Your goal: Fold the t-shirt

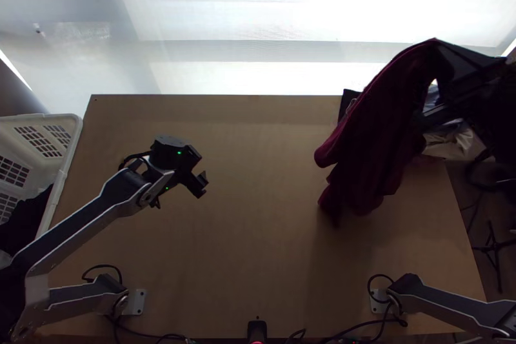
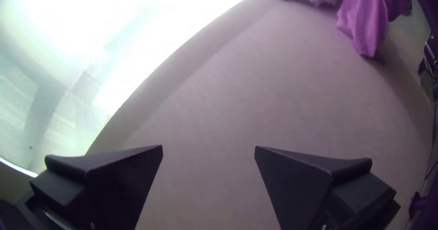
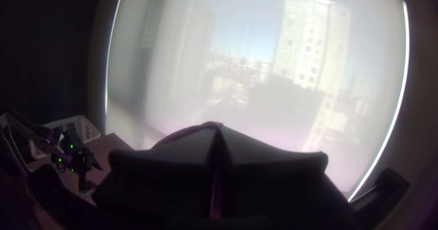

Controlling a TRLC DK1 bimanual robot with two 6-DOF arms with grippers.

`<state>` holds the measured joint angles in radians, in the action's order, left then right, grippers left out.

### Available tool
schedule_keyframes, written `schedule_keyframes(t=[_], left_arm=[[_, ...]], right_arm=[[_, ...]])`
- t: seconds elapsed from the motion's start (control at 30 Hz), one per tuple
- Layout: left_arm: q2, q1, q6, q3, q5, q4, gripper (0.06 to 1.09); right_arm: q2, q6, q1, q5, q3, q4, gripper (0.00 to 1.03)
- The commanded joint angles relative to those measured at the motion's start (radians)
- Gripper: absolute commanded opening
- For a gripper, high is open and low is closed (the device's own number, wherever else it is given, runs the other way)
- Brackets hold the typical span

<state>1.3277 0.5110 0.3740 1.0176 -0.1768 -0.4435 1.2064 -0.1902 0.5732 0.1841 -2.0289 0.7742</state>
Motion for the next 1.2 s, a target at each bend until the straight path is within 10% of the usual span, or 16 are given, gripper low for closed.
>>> schedule_keyframes(t=[0.0,0.43,0.9,1.17], left_arm=[[-0.190,-0.163,-0.003,0.038,0.000,-0.127,1.04],[-0.427,-0.420,0.002,0.015,0.003,-0.284,1.04],[-0.455,-0.454,-0.024,-0.037,0.003,-0.288,1.04],[-0.433,-0.437,-0.049,-0.031,0.003,-0.270,1.04]], right_arm=[[0.044,0.014,0.137,-0.020,0.084,0.016,0.03],[0.423,-0.052,0.484,-0.183,-0.329,0.039,0.03],[0.473,-0.011,0.478,-0.127,-0.320,-0.418,0.03],[0.243,0.049,0.274,-0.137,0.208,-0.412,0.03]])
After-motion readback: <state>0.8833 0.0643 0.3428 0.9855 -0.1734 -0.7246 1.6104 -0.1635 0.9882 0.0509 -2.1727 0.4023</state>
